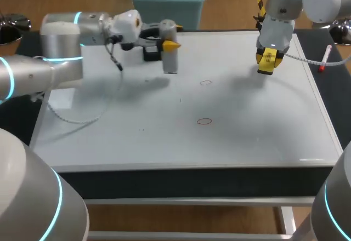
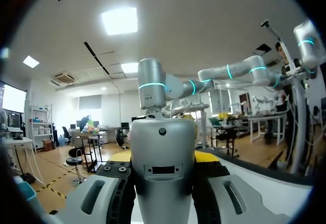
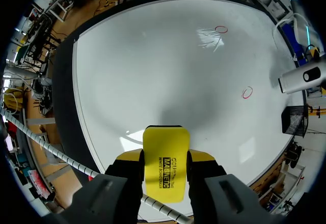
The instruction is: Pick up the inspection probe, press it on each red-marked spot on the whiteboard one by one, put down the probe, pick up the eraser, and wipe off all the red marks.
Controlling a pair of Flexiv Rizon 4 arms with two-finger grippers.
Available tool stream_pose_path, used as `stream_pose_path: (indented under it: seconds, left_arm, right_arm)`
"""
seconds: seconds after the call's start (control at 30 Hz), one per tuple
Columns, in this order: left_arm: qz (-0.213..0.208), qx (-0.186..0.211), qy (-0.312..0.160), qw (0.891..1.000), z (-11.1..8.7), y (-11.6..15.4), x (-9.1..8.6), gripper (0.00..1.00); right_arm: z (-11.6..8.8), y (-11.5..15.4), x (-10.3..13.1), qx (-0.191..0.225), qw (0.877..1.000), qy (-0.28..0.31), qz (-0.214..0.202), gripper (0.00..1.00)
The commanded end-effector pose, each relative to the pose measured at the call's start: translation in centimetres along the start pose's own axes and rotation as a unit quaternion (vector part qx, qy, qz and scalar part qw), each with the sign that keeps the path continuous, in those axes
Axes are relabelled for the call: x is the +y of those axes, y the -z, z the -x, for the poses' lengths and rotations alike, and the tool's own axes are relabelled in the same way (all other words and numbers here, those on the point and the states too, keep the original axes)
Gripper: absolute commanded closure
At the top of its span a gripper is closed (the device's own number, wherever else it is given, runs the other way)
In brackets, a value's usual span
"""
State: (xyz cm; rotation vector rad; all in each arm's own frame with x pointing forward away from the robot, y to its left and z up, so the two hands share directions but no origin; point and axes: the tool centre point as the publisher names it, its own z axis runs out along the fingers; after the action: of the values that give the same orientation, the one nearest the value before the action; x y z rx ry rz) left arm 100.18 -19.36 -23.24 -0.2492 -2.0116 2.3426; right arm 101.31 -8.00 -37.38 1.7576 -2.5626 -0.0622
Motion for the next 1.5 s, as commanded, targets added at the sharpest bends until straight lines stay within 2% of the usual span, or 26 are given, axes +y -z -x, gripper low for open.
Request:
stream_pose_path:
  seconds: [0.03, 0.4, 0.63, 0.87, 1.07, 1.43, 1.5]
  left_arm:
    - [0.026, -0.062, -0.009, 0.998, -3.4, 4.7, -3.1, 1.00]
    - [0.025, -0.127, -0.023, 0.991, -5.2, 14.7, -4.4, 1.00]
    - [0.031, -0.150, -0.020, 0.988, -5.8, 18.3, -3.8, 1.00]
    - [0.029, -0.164, -0.012, 0.986, -6.5, 20.0, -3.3, 1.00]
    - [0.025, -0.177, 0.001, 0.984, -6.9, 21.8, -3.7, 1.00]
    - [0.025, -0.177, 0.001, 0.984, -6.9, 21.8, -3.7, 1.00]
    - [0.025, -0.177, 0.001, 0.984, -6.9, 21.8, -3.7, 1.00]
  right_arm:
    - [-0.1, 0.1, 0.0, 0.001, 1.000, 0.001, -0.001, 1.00]
    - [-0.1, 0.1, 0.0, 0.001, 1.000, 0.001, -0.001, 1.00]
    - [-0.1, 0.1, 0.0, 0.001, 1.000, 0.001, -0.001, 1.00]
    - [-0.1, 0.1, 0.0, 0.001, 1.000, 0.001, -0.001, 1.00]
    - [-0.1, 0.1, 0.0, 0.001, 1.000, 0.001, -0.001, 1.00]
    - [-0.1, 0.1, 0.0, 0.001, 1.000, 0.001, -0.001, 1.00]
    - [1.5, 0.5, 0.8, -0.001, 1.000, 0.026, -0.012, 1.00]
